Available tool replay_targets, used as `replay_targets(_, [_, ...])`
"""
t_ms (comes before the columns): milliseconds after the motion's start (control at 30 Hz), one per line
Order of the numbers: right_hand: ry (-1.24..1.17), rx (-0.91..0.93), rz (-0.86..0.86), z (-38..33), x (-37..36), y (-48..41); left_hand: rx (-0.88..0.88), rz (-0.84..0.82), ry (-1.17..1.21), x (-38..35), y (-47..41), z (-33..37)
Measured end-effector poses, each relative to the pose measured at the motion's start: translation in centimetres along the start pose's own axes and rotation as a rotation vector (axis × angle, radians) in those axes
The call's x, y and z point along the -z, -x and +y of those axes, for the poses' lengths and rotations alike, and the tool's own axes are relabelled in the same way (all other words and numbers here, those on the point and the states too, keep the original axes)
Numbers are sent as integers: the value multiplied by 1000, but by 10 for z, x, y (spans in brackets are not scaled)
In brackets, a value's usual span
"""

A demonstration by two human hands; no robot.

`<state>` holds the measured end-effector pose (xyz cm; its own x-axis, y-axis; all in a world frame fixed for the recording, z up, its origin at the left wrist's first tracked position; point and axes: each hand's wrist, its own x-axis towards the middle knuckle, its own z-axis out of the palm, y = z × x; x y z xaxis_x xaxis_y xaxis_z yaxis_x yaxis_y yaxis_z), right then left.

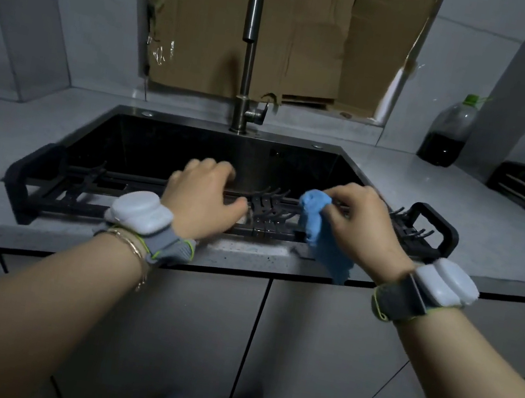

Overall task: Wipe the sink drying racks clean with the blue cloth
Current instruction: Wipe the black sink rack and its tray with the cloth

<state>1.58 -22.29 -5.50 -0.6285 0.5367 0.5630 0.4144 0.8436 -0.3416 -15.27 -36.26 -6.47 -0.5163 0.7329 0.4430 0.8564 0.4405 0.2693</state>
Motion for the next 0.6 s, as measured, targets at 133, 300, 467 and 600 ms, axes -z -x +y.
replay_targets(133, [27, 78, -131, -33, -24, -12, 7, -62, -125, -9, 5, -8])
replay_targets(300, [14, 142, -285, -48, -51, -15, 4, 38, -202, -15, 7, -10])
replay_targets(467, [-31, 182, -354, -17, -27, -15, -117, 155, -193, -20, 12, -14])
replay_targets(600, [11, 194, -320, -21, -26, -14, -163, 321, -187, -28, 14, -13])
